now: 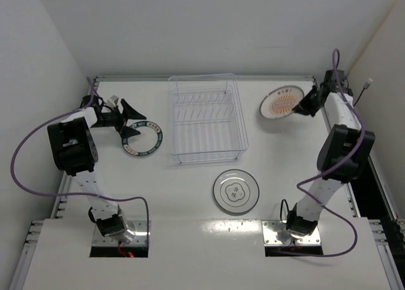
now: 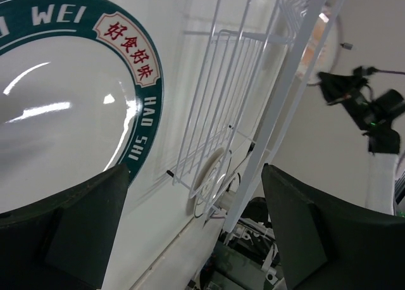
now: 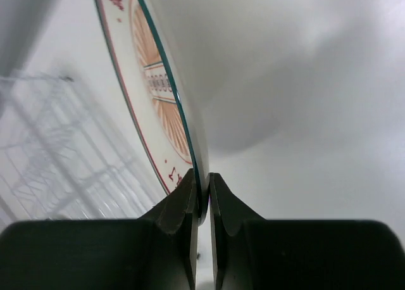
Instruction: Load the plates into the dish rack
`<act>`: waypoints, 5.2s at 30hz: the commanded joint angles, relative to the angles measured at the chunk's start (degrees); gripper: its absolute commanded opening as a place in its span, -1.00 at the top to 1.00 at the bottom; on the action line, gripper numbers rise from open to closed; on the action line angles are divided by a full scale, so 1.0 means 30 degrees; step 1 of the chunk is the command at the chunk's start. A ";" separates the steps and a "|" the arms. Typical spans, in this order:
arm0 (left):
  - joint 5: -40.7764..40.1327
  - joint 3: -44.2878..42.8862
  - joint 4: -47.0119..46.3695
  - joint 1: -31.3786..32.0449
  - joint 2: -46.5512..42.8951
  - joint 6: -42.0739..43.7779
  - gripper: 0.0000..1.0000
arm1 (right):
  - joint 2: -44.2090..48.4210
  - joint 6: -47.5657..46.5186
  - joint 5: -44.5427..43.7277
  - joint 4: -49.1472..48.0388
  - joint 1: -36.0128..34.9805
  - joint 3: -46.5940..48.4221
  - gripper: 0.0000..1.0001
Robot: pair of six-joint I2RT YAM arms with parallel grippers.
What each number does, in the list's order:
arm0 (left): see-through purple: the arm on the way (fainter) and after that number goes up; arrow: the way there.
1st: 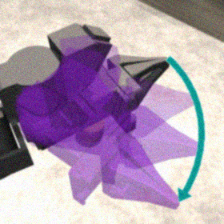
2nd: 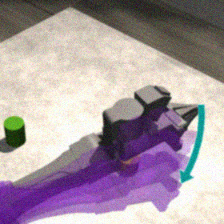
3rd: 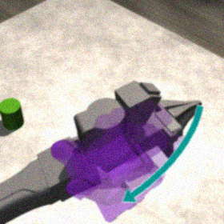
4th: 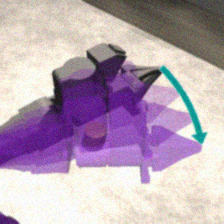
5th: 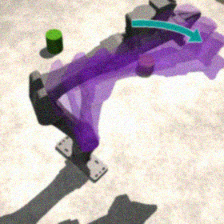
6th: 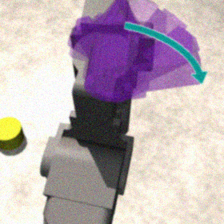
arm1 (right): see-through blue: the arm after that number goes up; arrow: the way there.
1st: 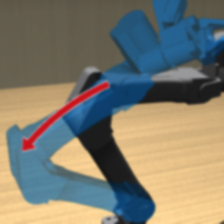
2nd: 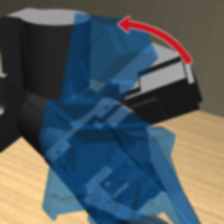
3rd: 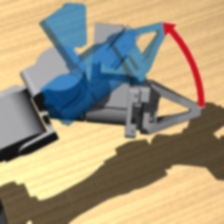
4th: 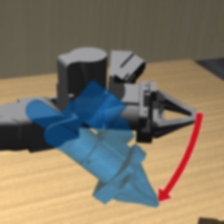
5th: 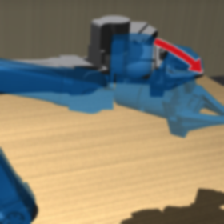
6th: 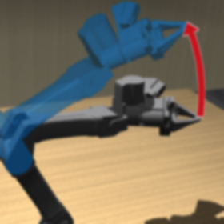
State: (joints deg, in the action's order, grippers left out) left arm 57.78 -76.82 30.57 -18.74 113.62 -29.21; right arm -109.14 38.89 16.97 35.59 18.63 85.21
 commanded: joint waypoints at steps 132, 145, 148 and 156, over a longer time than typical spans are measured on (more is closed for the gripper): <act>0.1365 -0.0059 -0.2074 -0.2105 -0.0400 -0.1894 1.00 | -0.0738 -0.2775 0.9188 -0.5265 -0.9668 0.6169 -1.00; 0.1951 -0.0234 -0.2689 0.2173 -0.3038 -0.1368 1.00 | -0.4659 -0.0250 1.1628 -0.6648 -1.2624 0.7398 -1.00; 0.1690 -0.0059 -0.2341 0.2175 -0.3216 -0.1192 1.00 | -0.5482 -0.0045 1.1628 -0.6445 -1.3037 0.8069 -1.00; -0.2147 -0.2400 0.1878 0.0888 -0.3040 0.1124 1.00 | -0.5662 -0.0072 1.1628 -0.5863 -1.3623 0.8072 -1.00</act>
State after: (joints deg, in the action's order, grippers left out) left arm 52.73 -79.40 32.82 -14.02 107.98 -29.50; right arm -127.94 38.94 50.02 19.70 -22.02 106.74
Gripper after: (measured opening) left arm 0.034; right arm 0.994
